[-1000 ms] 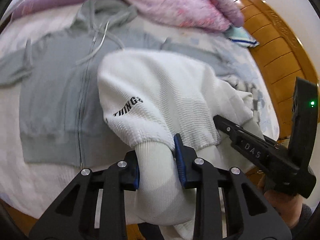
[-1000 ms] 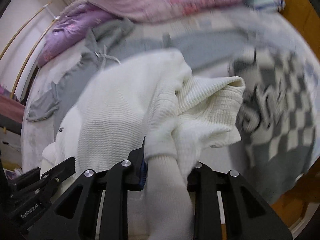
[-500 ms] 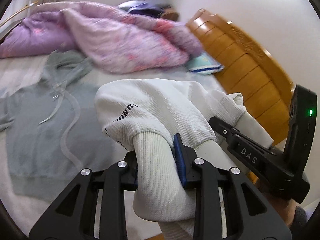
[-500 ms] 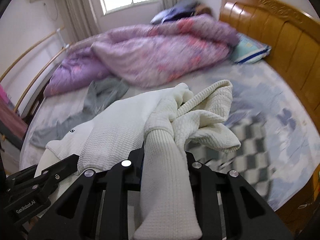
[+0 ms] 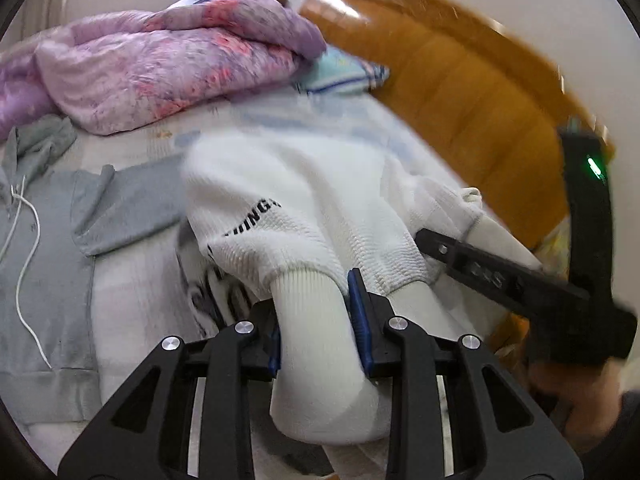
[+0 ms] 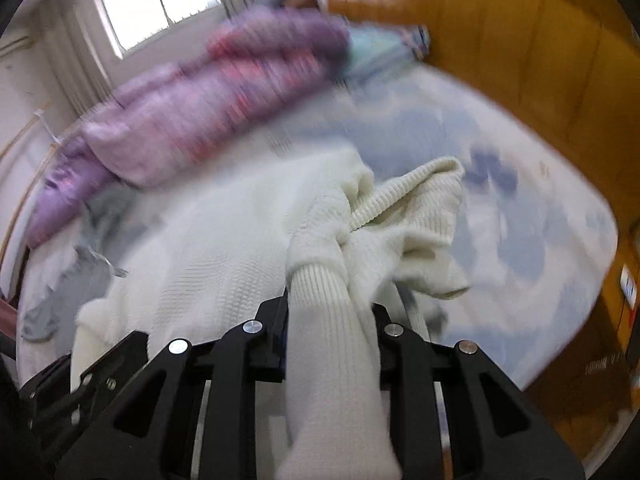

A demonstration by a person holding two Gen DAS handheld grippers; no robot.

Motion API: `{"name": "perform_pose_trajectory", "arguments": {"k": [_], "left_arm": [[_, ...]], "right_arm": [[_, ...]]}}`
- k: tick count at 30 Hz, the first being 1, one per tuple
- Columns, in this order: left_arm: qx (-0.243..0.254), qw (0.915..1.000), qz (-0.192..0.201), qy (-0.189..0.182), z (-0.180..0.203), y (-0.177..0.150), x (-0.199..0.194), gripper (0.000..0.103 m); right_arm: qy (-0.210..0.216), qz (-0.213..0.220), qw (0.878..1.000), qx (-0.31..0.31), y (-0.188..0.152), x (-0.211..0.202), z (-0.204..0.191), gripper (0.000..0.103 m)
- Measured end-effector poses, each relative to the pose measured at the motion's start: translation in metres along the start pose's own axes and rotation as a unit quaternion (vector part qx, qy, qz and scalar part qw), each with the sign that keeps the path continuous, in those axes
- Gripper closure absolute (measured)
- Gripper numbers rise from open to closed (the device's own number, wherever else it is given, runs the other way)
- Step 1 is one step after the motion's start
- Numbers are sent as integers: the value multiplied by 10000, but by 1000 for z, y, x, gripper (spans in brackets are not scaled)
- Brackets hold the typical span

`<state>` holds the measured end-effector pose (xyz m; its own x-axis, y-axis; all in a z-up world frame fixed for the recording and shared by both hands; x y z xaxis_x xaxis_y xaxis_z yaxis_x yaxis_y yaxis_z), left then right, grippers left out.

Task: Fold large clothes
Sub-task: 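Lift the folded white jacket with both grippers and carry it beside the grey hoodie, then lower the folded jacket onto the bed and open both grippers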

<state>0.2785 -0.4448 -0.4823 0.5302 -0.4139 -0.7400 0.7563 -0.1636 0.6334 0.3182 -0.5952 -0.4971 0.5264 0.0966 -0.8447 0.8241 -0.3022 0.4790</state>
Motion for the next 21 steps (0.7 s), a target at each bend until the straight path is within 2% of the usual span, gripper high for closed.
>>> {"name": "perform_pose_trajectory", "arguments": {"k": [9,10,11,13,16,18,19,21], "left_arm": [[189,9961,-853,-81,13,-69,59,74],[155,9957,-909,-80,11,-72,63,67],[92,9948,-1013,-97,8,-77,67,63],[1,9931,-1155,-223,4,-84,69,47],[100,9942,-1051,-195,-5,-84,54,35],[-38,9955,-936,-133,-21,-79,37,34],[-140,9960,-873,-96,-28,-75,31,33],[-333,9964,-761,-144,-41,-65,21,31]], "right_arm": [[-261,-675,9964,450,-36,54,52,78],[-307,-720,9954,545,-39,58,57,76],[-351,-732,9950,582,-41,58,60,70],[-510,-740,9940,624,-39,54,64,64],[-1055,-681,9919,181,-35,35,56,55],[-1466,-659,9868,-193,-33,21,49,52],[-1527,-618,9858,-327,-33,13,43,52],[-1372,-532,9882,-423,-33,-2,29,52]]}}
Point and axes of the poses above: each gripper's, at about its wrist camera, not at the fingertips, and x roughly the way its jaws point, z to its right, y to its top, the point moved 4 cm from there along x, roughly the way its jaws point, and after that the axes turned 7 degrees about x, right-handed, at the moved point
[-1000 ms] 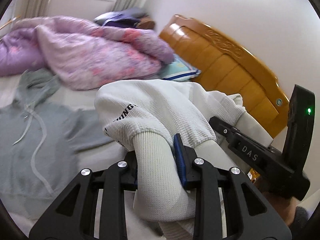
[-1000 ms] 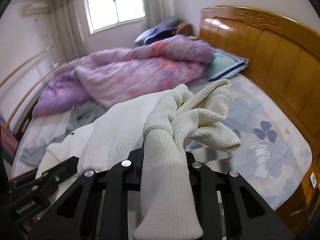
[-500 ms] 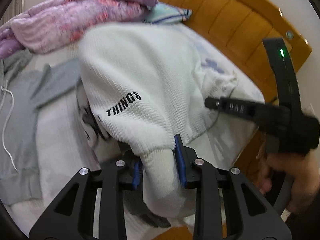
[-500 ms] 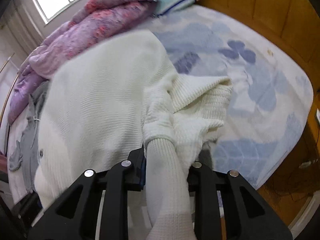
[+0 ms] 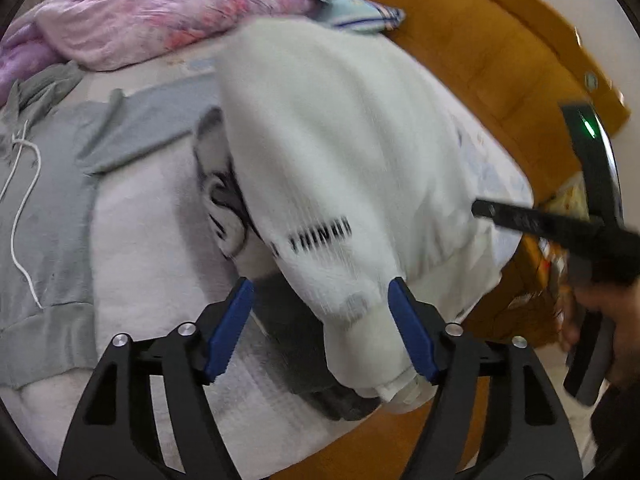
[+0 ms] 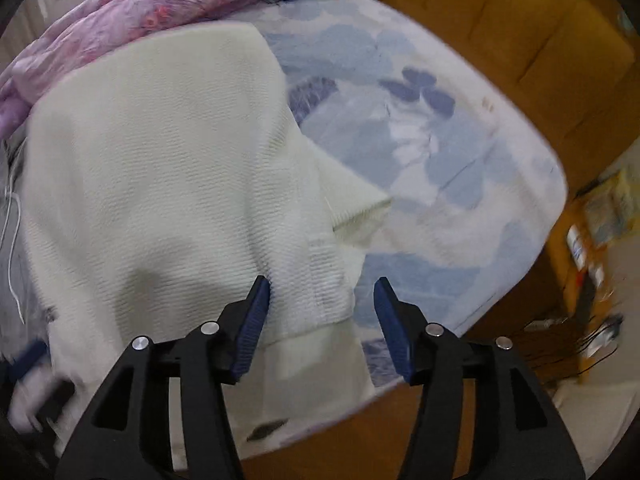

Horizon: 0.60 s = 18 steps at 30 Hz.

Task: Fold large clothes
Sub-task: 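Lower the folded jacket onto the bed and open both grippers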

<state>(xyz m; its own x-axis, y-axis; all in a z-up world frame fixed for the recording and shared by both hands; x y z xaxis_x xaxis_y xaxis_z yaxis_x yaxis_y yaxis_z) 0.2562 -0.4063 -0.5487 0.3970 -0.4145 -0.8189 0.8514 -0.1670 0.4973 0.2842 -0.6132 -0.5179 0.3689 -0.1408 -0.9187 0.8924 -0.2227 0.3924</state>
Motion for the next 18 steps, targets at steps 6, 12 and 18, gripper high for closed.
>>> {"name": "perform_pose_trajectory", "arguments": {"k": [6,12,18], "left_arm": [[-165,9994,-65,288,-26,5,-2,30],[-368,9978,-283,468,-54,-7,-8,30],[-843,9928,-432,727,-89,-17,-25,27]], "right_arm": [[941,-461,9942,-223,-15,-2,-50,43],[1155,-1269,9851,-108,-49,58,-57,38],[625,-1207,9903,-277,-42,17,-82,38]]}}
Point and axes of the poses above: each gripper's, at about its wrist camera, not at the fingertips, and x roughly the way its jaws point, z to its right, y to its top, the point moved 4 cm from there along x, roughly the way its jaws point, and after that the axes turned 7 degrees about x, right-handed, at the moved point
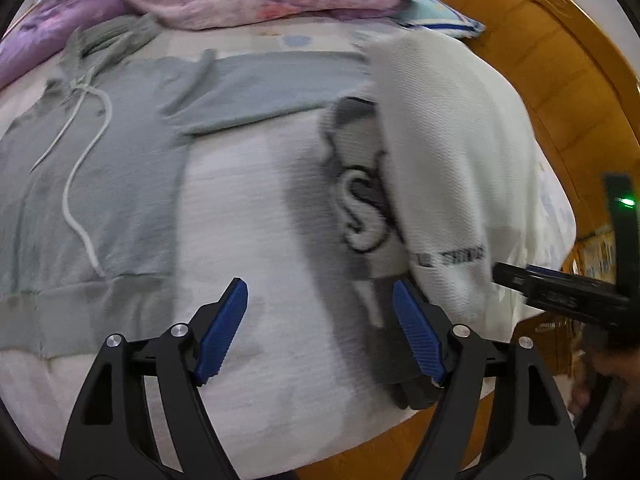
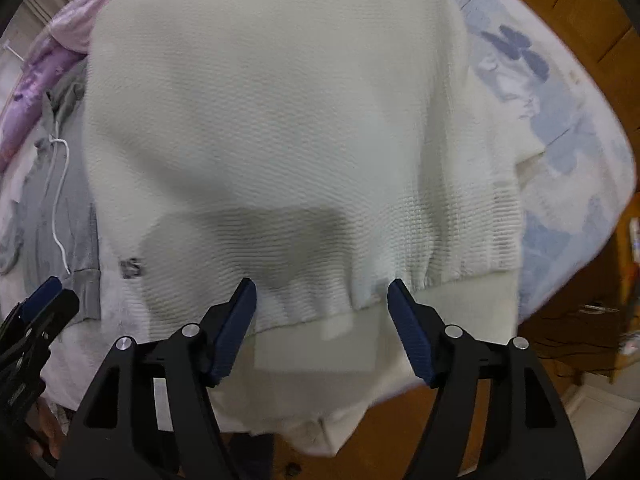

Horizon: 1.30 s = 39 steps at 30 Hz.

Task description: Fold large clothes

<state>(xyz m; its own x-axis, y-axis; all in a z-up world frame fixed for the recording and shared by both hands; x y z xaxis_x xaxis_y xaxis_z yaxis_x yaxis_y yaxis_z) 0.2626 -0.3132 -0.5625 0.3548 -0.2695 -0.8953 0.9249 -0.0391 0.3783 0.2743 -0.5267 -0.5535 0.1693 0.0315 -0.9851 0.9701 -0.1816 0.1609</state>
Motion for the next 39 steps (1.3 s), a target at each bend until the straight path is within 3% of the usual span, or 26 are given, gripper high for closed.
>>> {"name": "perform_pose_trajectory", "arguments": {"k": [7,10,16,21,26,39], "left_arm": [[-280,9994,80,200,-33,4,-32,12],[-329,9988,172,321,-50,9,-49,10],[-452,9941,292,939,-106,9,-93,6],[-422,9920,417,1115,-147,5,-130,6],[-297,9926,521,1060,-175,-1,-169,6],[64,9842,1218,1284,-220,-2,-333,5]], "right_arm": [[82,317,9979,-566,-9,-46,-84,30],[-192,447,9952,-847,-9,-54,-117,25],[-651,868,9864,-1236,-18,-82,-173,14],[-749,1084,9841,-1190,-34,-106,-213,13],[-682,1260,9847,-996,-54,-139,-249,11],[-295,1896,9781,-809,-108,-267,-336,8]]}}
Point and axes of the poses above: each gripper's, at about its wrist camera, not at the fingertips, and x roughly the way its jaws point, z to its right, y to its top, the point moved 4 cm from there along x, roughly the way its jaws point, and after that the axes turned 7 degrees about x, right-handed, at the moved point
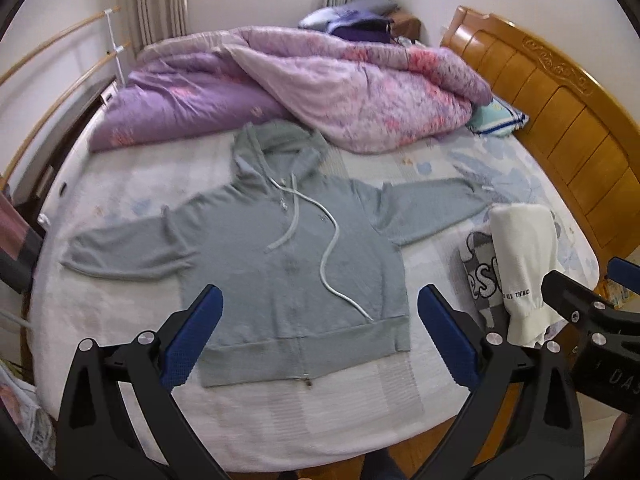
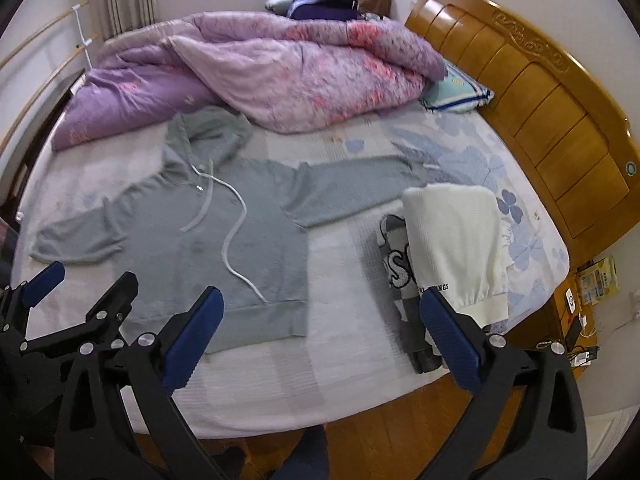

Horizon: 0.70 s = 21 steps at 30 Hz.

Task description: Fold large clothes

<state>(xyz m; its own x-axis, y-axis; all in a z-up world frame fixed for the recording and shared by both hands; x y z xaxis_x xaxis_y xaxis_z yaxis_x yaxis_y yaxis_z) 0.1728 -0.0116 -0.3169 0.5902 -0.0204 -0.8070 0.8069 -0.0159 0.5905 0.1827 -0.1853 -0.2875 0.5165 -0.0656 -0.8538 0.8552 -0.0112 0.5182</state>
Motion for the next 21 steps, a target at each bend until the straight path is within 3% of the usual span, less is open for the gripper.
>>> {"name": "perform_pose_trajectory", "arguments": {"k": [9,12,21], "left_arm": [[-90,9973,720,139,-53,26,-108,5],[-101,9960,829,304,-64,35,-136,5],[-125,9940,1056,259,-84,51,-205,5]], "right_arm": [[349,471,9980,-220,7,-96,-46,8],[458,560,9972,-183,9,-122,-55,8],[501,892,9946,-167,21,-185,-67,8]]}}
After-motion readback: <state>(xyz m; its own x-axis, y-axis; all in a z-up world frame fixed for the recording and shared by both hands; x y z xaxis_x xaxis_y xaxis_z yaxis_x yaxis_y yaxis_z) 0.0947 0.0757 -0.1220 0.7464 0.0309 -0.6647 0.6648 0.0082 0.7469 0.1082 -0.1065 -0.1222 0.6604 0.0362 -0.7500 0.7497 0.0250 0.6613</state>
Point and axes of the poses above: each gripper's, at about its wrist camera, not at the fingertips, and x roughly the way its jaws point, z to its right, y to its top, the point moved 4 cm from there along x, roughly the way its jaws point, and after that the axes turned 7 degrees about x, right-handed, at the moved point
